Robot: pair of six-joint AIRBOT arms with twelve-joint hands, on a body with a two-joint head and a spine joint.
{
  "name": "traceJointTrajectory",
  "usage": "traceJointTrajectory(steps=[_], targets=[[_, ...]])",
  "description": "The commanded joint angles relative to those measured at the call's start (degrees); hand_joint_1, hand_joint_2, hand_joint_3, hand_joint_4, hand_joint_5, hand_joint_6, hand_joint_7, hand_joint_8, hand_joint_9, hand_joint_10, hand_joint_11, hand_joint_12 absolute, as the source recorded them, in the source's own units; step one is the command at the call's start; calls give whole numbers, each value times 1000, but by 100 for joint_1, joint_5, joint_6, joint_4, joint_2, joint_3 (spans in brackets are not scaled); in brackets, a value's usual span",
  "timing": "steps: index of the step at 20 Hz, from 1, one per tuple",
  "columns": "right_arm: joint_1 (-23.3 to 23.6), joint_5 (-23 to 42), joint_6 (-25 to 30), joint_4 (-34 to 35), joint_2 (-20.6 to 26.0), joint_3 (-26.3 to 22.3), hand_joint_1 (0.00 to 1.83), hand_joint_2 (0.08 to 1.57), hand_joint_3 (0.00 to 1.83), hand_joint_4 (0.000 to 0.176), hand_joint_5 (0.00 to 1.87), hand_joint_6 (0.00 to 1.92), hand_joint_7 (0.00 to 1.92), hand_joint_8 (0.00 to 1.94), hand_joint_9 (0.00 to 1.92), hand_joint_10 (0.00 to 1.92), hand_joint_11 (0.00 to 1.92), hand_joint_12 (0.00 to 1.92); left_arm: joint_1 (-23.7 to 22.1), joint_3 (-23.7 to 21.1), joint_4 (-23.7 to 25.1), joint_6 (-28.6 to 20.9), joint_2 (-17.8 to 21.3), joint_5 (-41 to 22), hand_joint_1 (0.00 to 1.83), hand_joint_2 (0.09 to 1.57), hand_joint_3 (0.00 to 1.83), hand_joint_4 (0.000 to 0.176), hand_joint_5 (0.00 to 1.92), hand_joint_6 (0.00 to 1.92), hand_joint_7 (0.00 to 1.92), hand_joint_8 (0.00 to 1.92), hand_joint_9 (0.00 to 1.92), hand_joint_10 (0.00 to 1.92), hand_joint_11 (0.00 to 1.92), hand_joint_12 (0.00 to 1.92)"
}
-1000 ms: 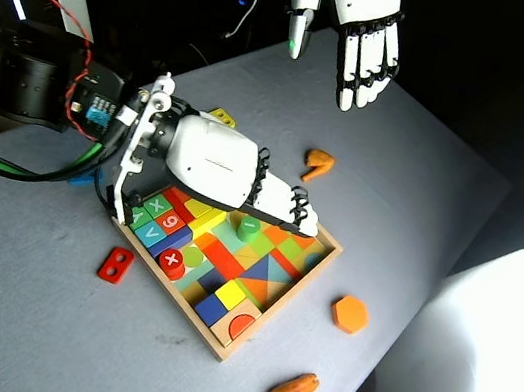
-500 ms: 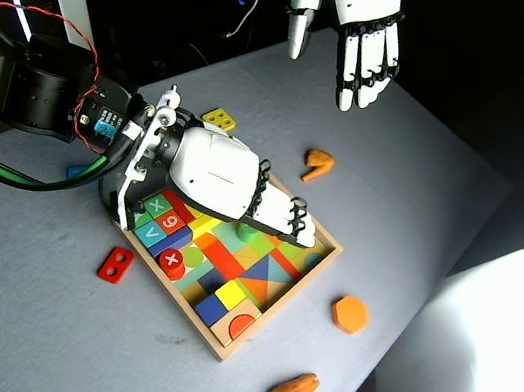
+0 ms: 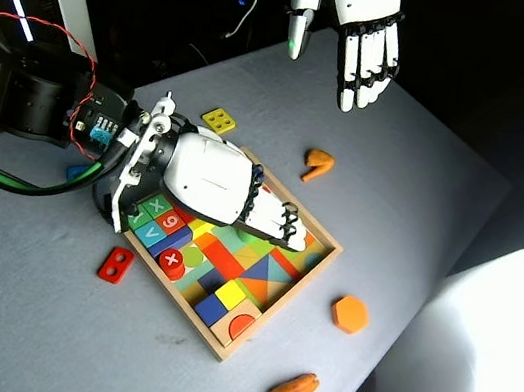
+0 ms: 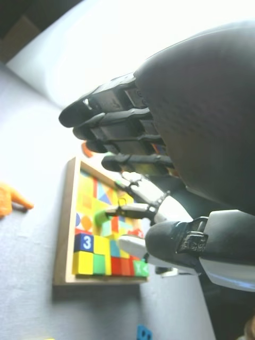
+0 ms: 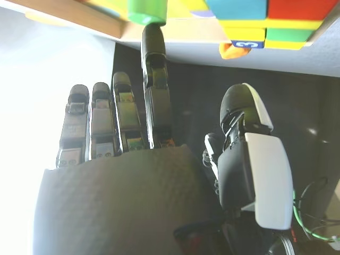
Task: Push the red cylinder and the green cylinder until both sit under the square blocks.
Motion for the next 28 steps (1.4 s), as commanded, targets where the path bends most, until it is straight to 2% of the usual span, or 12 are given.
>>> traceJointTrajectory(steps=[1, 2, 4, 8, 10, 16, 19, 20, 23, 25, 26, 28], targets=[[-7, 169, -12, -40, 86, -24, 0, 1166, 5, 0, 793, 148, 144, 0, 38, 38, 0, 293, -35, -5, 215, 12, 24, -366, 102, 1337, 4, 37, 212, 4, 218, 2, 215, 2, 0, 702], [-16, 155, -13, 11, 139, -48, 0, 1175, 5, 0, 810, 160, 132, 2, 17, 34, 0, 58, -35, -5, 215, 12, 24, -366, 128, 1326, 0, 38, 230, 9, 237, 7, 242, 11, 11, 713], [-65, 145, -21, 30, 273, -173, 0, 1183, 7, 0, 801, 157, 118, 0, 3, 30, 0, 11, -35, -5, 215, 12, 24, -366, 154, 1324, 0, 39, 233, 7, 242, 6, 252, 11, 9, 724], [-177, 173, -251, 29, 607, -573, 0, 1189, 6, 0, 785, 147, 150, 8, 0, 23, 0, 0, -35, -5, 215, 12, 24, -366, 195, 1318, 0, 25, 269, 8, 249, 1, 268, 2, 0, 792], [-201, 176, -314, 29, 745, -681, 0, 1190, 6, 0, 782, 143, 160, 10, 0, 3, 0, 0, -35, -5, 215, 13, 24, -366, 130, 1322, 1, 34, 214, 0, 198, 0, 228, 0, 0, 744], [-224, 134, -365, 29, 1106, -868, 0, 1185, 3, 0, 768, 132, 157, 5, 0, 0, 0, 0, -35, -5, 215, 13, 24, -366, 183, 1325, 0, 49, 170, 1, 177, 0, 226, 1, 0, 766], [-252, 115, -400, 28, 1240, -980, 0, 1193, 6, 0, 784, 137, 143, 0, 0, 0, 0, 0, -35, -5, 215, 13, 24, -366, 170, 1319, 0, 49, 194, 6, 204, 6, 240, 4, 0, 783], [-254, 115, -403, 28, 1269, -998, 0, 1189, 4, 0, 777, 133, 146, 1, 0, 0, 0, 0, -35, -5, 215, 13, 24, -366, 133, 1328, 3, 47, 190, 3, 205, 4, 243, 4, 0, 776], [-256, 116, -402, 28, 1370, -1050, 0, 1172, 0, 0, 795, 138, 186, 16, 12, 5, 0, 0, -35, -5, 215, 13, 24, -365, 193, 1331, 2, 36, 221, 8, 225, 7, 239, 1, 0, 756], [-241, 97, -404, 28, 1424, -1099, 0, 1177, 0, 0, 809, 142, 162, 4, 16, 7, 0, 0, -35, -5, 214, 13, 24, -365, 177, 1324, 0, 41, 222, 3, 234, 5, 246, 3, 0, 798], [-227, 93, -407, 27, 1449, -1126, 0, 1176, 0, 0, 794, 135, 166, 5, 17, 7, 0, 0, -35, -5, 214, 13, 24, -365, 136, 1335, 3, 38, 184, 1, 206, 1, 214, 1, 0, 730], [-225, 94, -408, 27, 1497, -1165, 0, 1180, 0, 0, 803, 137, 172, 7, 23, 10, 0, 0, -35, -5, 214, 13, 24, -365, 148, 1331, 1, 35, 215, 7, 222, 3, 233, 5, 0, 782]])
